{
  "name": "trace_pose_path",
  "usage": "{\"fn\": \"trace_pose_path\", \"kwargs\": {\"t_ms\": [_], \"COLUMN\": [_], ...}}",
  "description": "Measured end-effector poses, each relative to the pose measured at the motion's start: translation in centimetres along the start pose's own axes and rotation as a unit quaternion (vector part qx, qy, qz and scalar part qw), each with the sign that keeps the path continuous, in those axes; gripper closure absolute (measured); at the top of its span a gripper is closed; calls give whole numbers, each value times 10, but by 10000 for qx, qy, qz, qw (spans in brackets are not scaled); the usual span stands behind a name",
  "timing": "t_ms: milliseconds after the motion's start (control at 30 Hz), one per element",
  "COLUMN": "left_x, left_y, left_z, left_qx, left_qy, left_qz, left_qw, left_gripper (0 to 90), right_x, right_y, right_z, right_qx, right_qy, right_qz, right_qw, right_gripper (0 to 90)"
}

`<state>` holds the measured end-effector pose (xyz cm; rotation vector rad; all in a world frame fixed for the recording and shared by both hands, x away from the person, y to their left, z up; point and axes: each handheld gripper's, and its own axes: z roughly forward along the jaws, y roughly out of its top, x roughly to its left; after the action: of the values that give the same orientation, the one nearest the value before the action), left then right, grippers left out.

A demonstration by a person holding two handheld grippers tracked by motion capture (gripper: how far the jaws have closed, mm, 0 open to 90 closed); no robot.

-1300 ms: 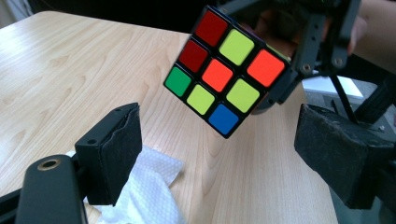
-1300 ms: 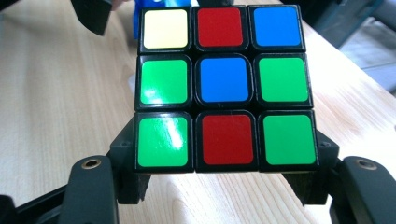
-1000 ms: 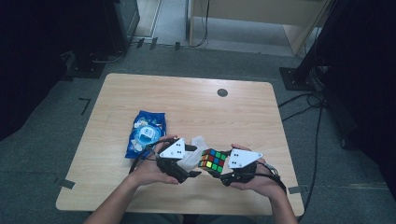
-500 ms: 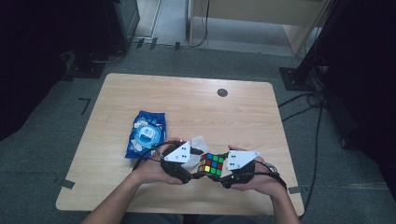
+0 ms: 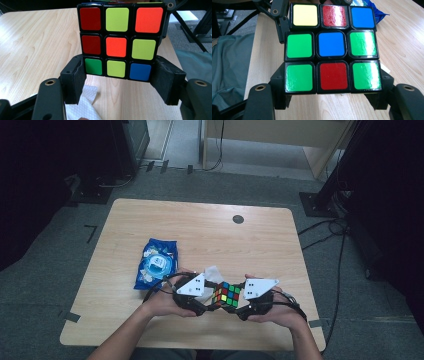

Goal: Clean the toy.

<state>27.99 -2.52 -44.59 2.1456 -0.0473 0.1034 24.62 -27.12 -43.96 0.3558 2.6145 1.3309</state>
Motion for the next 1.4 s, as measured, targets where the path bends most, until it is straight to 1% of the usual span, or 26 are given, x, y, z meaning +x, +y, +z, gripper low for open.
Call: {"fn": "trace_pose_path", "kwargs": {"t_ms": [233, 267, 367, 633, 700, 767, 833, 867, 933, 1000, 1033, 1067, 1100, 1133, 1233, 1267, 1300, 1333, 1367, 1400], "left_x": [0, 0, 1, 3, 4, 4, 5, 5, 6, 7, 8, 8, 8, 8, 9, 9, 8, 7, 6, 6], "left_y": [1, 1, 1, -2, -4, -6, -6, -7, -8, -9, -9, -9, -10, -10, -11, -12, -12, -11, -10, -10], "left_z": [-3, -4, -6, -9, -10, -11, -12, -12, -13, -14, -15, -15, -15, -15, -13, -12, -10, -9, -7, -7], "left_qx": [-48, -76, -116, -208, -195, -261, -314, -336, -402, -454, -488, -506, -526, -522, -441, -398, -332, -300, -247, -219], "left_qy": [118, 124, 151, 119, 102, 38, -54, -82, -194, -305, -393, -438, -537, -556, -591, -572, -431, -288, -42, 32], "left_qz": [-12, -51, -77, -238, -267, -327, -383, -418, -471, -482, -488, -492, -491, -472, -435, -411, -375, -346, -338, -349], "left_qw": [9999, 9999, 9998, 9994, 9994, 9991, 9988, 9985, 9979, 9973, 9968, 9965, 9960, 9960, 9963, 9967, 9978, 9985, 9991, 9991], "left_gripper": [337, 337, 338, 338, 338, 338, 338, 338, 338, 339, 339, 338, 339, 338, 338, 337, 335, 330, 319, 277], "right_x": [-2, -2, -3, -3, -3, -4, -4, -5, -6, -7, -7, -8, -9, -9, -7, -6, -5, -4, -4, -6], "right_y": [0, 0, 0, 0, 0, 0, 0, 0, -2, -3, -4, -4, -4, -4, -2, -1, -1, 0, 0, 0], "right_z": [0, 0, -1, 0, -2, -5, -6, -7, -7, -7, -7, -8, -8, -9, -8, -8, -8, -7, -7, -7], "right_qx": [-18, -23, -64, -144, -251, -354, -425, -437, -509, -564, -579, -602, -599, -571, -456, -419, -365, -303, -255, -242], "right_qy": [-40, -47, -113, -186, -155, -71, 14, 82, 215, 343, 433, 550, 632, 728, 682, 628, 565, 416, 334, 238], "right_qz": [118, 137, 177, 289, 361, 441, 457, 512, 593, 723, 796, 855, 926, 982, 939, 901, 879, 870, 926, 997], "right_qw": [9999, 9999, 9998, 9993, 9989, 9984, 9980, 9977, 9967, 9952, 9942, 9930, 9919, 9909, 9922, 9931, 9939, 9949, 9948, 9944], "right_gripper": [331, 328, 317, 301, 302, 310, 321, 344, 349, 351, 352, 352, 353, 353, 353, 354, 354, 353, 354, 353]}}
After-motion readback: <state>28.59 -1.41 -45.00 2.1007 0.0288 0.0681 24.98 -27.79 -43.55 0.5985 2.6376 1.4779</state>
